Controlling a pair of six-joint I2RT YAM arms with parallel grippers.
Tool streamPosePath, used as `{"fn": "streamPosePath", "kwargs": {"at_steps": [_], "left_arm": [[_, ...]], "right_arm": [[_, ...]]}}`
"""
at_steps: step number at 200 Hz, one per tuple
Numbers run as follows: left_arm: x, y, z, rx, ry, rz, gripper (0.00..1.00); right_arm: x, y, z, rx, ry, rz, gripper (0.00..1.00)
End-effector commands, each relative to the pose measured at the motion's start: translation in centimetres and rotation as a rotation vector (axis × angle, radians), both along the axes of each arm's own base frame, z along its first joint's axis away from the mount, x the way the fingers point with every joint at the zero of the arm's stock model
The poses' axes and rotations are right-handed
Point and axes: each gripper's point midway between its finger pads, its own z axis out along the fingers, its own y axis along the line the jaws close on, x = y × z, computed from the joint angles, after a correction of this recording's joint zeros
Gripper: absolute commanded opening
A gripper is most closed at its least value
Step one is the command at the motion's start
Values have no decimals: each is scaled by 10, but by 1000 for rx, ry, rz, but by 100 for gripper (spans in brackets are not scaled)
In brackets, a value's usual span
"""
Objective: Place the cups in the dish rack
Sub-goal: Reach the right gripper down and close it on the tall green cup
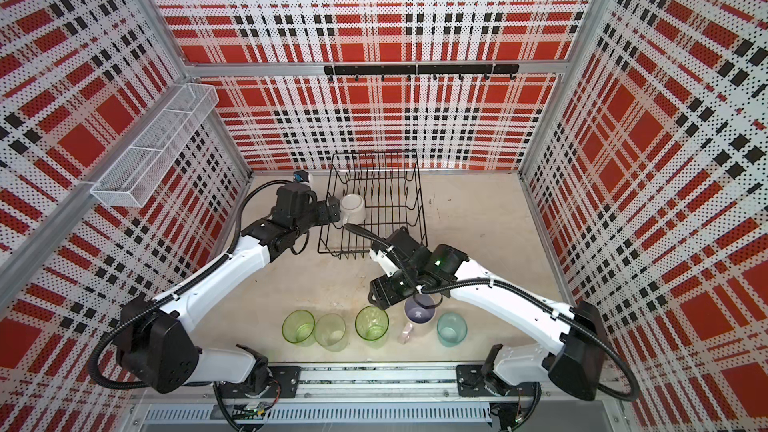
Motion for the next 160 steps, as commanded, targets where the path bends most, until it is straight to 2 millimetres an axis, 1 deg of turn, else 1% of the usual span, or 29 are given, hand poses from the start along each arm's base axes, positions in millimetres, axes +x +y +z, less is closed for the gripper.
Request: {"fn": "streamPosePath", "kwargs": {"at_steps": [1,15,28,41,46,61,88,96,113,126,142,160], "left_arm": [[-3,4,12,-57,-37,-5,98],[-4,6,13,-67,-39,-5,98],[-5,9,14,-69,-42,-1,98],[-6,10,14,-71,-42,-1,98],[-7,10,14,-72,-43,-1,98],[-8,12,14,-74,-43,2,98],[-9,14,14,-86,-43,-5,98],[-9,14,15,-90,-44,-6,98],[-9,14,19,-96,-51,-9,98],[-9,13,21,-101,-55,-9,98],[-11,11,22,-111,-56,-20,98],[-12,9,24,-124,-57,-31,98]], "right_arm": [[-12,-11,-19,-84,74,0,65],[-17,-5,-21,-66,98,17,61],[-21,0,-27,-67,122,30,58],[-23,1,-35,-96,129,36,47],[-23,0,-38,-112,127,32,45],[-17,-3,-43,-146,105,13,44],[-10,-3,-43,-151,71,-1,41],[-8,-4,-44,-160,62,-7,38],[-7,-7,-51,-194,60,-14,34],[-7,-8,-56,-216,64,-13,33],[-7,-9,-60,-233,65,-10,28],[-4,-9,-59,-235,49,-15,21]]}}
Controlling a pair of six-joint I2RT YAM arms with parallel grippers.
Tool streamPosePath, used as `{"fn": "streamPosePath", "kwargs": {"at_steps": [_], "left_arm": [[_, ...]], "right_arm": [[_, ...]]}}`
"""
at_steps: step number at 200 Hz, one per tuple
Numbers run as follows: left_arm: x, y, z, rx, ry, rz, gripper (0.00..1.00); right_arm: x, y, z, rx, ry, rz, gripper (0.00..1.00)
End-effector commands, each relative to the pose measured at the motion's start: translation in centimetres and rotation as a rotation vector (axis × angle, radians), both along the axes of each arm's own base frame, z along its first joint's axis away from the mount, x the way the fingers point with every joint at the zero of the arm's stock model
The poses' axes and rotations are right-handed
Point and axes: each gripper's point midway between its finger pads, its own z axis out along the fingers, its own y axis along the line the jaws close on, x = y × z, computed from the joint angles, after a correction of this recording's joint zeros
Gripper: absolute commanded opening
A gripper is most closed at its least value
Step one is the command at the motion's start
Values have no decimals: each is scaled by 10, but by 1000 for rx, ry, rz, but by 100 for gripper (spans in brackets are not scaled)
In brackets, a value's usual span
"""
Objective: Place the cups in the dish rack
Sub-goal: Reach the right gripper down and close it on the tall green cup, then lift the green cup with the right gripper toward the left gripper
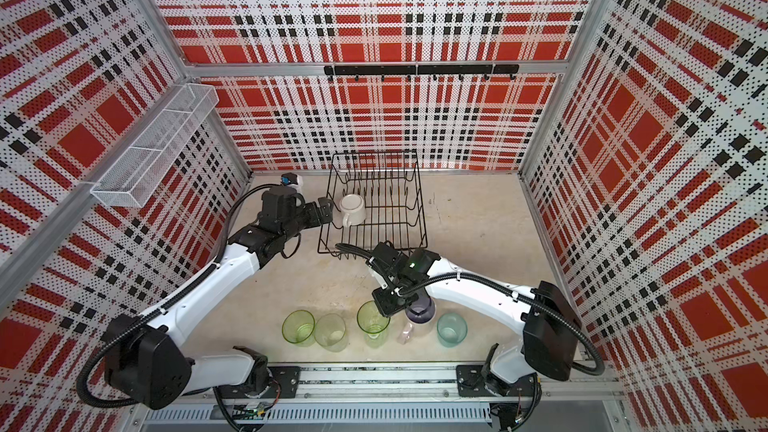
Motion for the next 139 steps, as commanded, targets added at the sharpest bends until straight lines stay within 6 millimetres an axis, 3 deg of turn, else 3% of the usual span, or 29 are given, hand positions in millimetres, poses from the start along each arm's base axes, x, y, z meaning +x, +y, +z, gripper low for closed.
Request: {"fn": "streamPosePath", "kwargs": {"at_steps": [1,38,66,98,139], "left_arm": [[-2,-2,16,-41,-40,-20,98],[-4,-6,27,-77,-58,-45,98],[-14,-14,45,-60,-109,-69,98],[-23,-26,63,-117,-139,-135,98],[-42,-60,102,-318,-203,-324,98]], "right_arm": [[3,-5,-3,-39,-24,-3,21],[11,-10,9,-44,-93,4,10],[21,-20,31,-43,-185,-20,0],[39,-29,69,15,-315,-85,0],[85,-62,135,188,-519,-312,0]]}}
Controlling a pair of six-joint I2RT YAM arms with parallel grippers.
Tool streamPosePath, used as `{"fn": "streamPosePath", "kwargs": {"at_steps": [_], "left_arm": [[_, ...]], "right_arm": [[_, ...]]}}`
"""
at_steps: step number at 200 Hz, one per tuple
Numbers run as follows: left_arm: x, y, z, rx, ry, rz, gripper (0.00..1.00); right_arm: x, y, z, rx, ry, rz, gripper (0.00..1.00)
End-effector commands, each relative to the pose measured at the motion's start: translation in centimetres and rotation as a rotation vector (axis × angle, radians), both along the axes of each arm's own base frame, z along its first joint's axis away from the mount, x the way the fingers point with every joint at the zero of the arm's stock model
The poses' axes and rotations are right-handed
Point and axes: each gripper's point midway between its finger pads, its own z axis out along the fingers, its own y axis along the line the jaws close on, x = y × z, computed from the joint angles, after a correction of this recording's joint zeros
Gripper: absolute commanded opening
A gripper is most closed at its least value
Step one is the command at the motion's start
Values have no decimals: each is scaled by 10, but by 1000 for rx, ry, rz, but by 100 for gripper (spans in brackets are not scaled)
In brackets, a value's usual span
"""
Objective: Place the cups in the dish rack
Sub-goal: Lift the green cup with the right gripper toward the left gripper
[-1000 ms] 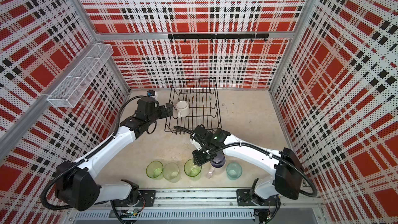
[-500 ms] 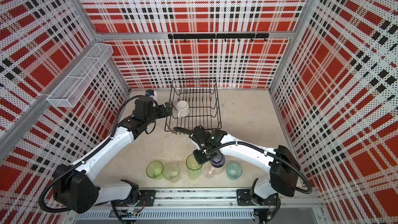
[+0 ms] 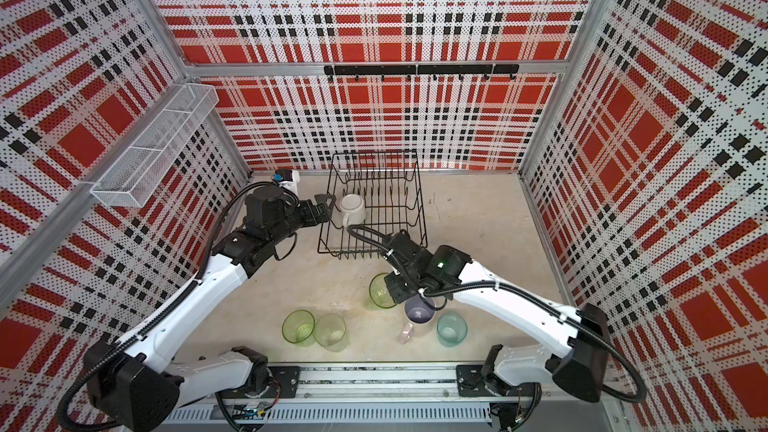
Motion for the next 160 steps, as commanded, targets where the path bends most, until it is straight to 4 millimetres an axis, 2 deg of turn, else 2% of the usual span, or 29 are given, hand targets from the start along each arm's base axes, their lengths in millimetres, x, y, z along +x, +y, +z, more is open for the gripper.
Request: {"fn": "streamPosePath", "kwargs": {"at_steps": [1,41,72,98,118,160], "left_arm": [[-15,-29,47,-168,-90,-164,98],[-36,-53,81,-453,-124,-373,98],[-45,-54,92,-495,-137,-483,98],[-66,-53,105,-513,-208,-592,98],[-92,-70,114,-532,-238,-746,98],[-107,-87,118,-517,-258,-827,98]], "right_arm": [[36,-20,54,151,-179,-143,0],[73,-31,133,509,-376,-245,0],[82,-25,176,792,-370,-168,0],[73,-13,198,949,-245,-34,0],[60,0,210,1021,-162,69,0],[31,14,237,1159,-67,261,0]]}}
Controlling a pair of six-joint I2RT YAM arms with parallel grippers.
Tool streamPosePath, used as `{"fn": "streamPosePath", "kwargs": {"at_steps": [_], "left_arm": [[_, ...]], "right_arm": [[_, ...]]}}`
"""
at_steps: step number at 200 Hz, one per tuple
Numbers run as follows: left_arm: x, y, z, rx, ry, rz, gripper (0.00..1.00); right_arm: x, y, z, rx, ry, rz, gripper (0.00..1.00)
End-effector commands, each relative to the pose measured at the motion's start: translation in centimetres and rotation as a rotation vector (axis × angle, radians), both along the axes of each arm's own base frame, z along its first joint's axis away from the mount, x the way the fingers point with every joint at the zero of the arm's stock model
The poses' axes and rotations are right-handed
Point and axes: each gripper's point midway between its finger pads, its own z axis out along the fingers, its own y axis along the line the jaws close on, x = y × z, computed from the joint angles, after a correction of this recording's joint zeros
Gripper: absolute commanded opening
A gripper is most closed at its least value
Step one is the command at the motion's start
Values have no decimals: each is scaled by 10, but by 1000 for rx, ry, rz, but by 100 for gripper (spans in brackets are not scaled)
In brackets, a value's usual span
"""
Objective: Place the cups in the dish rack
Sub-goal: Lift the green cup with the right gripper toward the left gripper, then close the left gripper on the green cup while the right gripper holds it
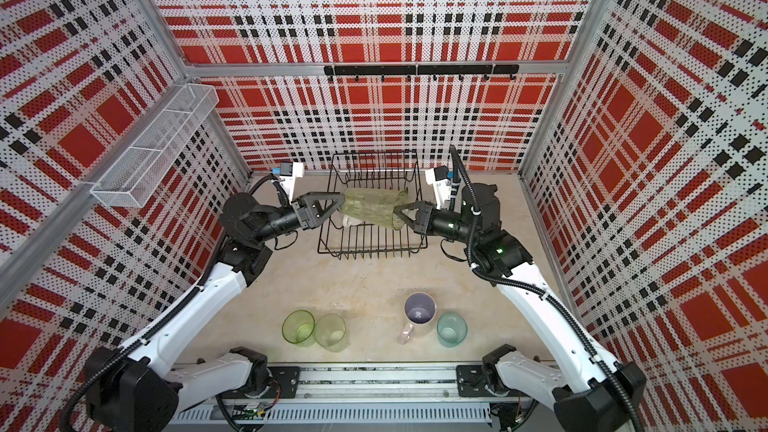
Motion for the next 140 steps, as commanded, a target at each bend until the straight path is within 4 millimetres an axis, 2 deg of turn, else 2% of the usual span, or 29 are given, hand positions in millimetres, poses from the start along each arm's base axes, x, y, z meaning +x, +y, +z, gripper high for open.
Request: {"fn": "streamPosePath", "kwargs": {"at_steps": [1,42,88,140], "left_arm": [[-21,-8,18,-14,-96,-90,98],[-28,-17,23,-17,-127,-130,100],[-55,-29,34,-39,-203,-229,98],[-45,-21,36,-64,-210,-157,91]], "right_arm": [[-35,9,55,160,-103,202,0],[-38,13,59,187,-88,247,0],[-36,18,53,197,-53,290,0],[-31,25,37,183,-12,300,0]]}}
